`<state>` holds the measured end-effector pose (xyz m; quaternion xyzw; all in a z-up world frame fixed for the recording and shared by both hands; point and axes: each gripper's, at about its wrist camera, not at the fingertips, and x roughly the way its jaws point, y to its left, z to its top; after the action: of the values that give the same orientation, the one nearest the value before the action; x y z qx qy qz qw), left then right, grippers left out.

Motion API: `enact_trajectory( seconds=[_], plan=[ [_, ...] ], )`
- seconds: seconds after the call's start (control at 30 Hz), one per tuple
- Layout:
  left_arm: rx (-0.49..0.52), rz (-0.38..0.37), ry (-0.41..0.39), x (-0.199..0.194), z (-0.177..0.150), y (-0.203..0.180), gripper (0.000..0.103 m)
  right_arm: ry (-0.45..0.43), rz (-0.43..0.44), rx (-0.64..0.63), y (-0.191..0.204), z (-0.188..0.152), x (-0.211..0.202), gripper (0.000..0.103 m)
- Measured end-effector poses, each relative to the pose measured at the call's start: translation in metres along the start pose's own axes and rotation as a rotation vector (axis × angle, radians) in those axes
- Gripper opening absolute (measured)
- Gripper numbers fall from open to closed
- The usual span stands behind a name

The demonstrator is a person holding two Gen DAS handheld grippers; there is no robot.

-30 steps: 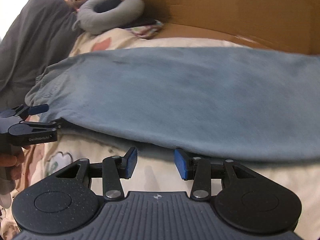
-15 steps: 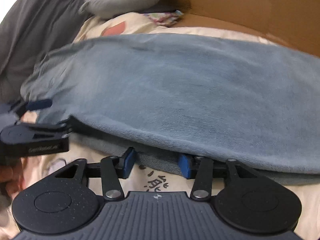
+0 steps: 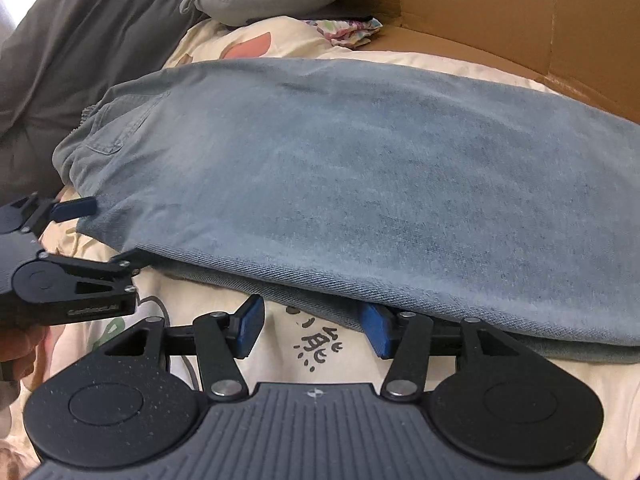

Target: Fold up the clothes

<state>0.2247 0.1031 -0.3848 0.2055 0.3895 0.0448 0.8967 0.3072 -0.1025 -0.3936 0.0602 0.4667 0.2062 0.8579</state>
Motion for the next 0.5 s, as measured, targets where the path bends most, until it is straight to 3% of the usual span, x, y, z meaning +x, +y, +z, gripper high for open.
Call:
enact_trajectory(
  seconds=[0.4,0.5],
  plan=[
    [-0.044,0.14,0.026,0.011,-0.022,0.022,0.094,0.009,0.014,0.017,-0.003,-0.001,-0.001,0.059],
    [-0.091,0.143,-0.04,0.003,-0.019,0.034,0.093,0.01,0.014,0.014,-0.003,-0.001,-0.001,0.059]
  ],
)
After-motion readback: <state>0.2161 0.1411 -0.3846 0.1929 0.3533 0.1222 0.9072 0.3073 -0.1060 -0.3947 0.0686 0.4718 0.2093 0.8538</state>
